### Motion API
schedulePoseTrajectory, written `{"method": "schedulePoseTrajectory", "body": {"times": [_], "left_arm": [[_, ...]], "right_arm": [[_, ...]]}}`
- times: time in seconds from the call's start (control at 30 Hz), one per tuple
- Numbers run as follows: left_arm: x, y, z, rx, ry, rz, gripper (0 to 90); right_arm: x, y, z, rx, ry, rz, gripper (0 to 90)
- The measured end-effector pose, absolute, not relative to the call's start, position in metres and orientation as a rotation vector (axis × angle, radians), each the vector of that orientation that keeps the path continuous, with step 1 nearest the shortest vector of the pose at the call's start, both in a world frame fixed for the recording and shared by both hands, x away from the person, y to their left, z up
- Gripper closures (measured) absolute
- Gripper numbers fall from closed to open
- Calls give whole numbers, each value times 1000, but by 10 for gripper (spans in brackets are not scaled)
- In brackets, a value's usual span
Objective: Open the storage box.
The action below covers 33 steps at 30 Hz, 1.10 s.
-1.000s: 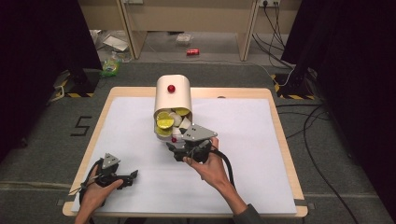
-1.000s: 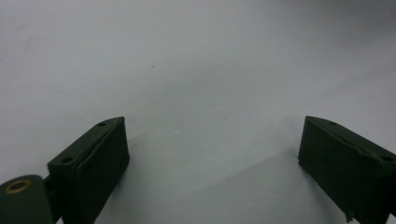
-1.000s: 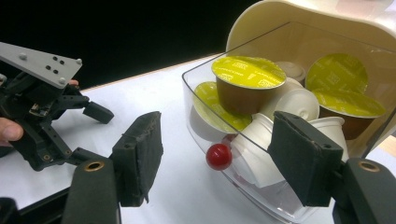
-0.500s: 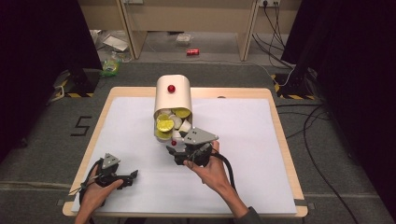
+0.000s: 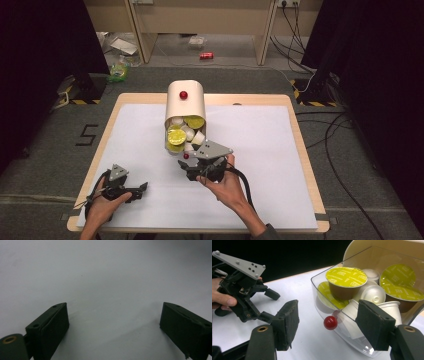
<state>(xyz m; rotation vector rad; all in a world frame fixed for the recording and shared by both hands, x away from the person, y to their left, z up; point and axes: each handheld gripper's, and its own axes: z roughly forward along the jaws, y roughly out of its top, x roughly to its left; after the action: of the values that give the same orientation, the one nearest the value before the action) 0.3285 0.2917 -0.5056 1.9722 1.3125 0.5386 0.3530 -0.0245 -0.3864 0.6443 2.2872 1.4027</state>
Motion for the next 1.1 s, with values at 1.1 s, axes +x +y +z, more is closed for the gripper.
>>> {"method": "schedulePoseTrajectory", "body": {"times": [1.1], "left_arm": [[328, 292, -506, 1972, 1312, 540, 77]], "right_arm": [[342, -26, -391, 643, 2315, 1393, 352]]}}
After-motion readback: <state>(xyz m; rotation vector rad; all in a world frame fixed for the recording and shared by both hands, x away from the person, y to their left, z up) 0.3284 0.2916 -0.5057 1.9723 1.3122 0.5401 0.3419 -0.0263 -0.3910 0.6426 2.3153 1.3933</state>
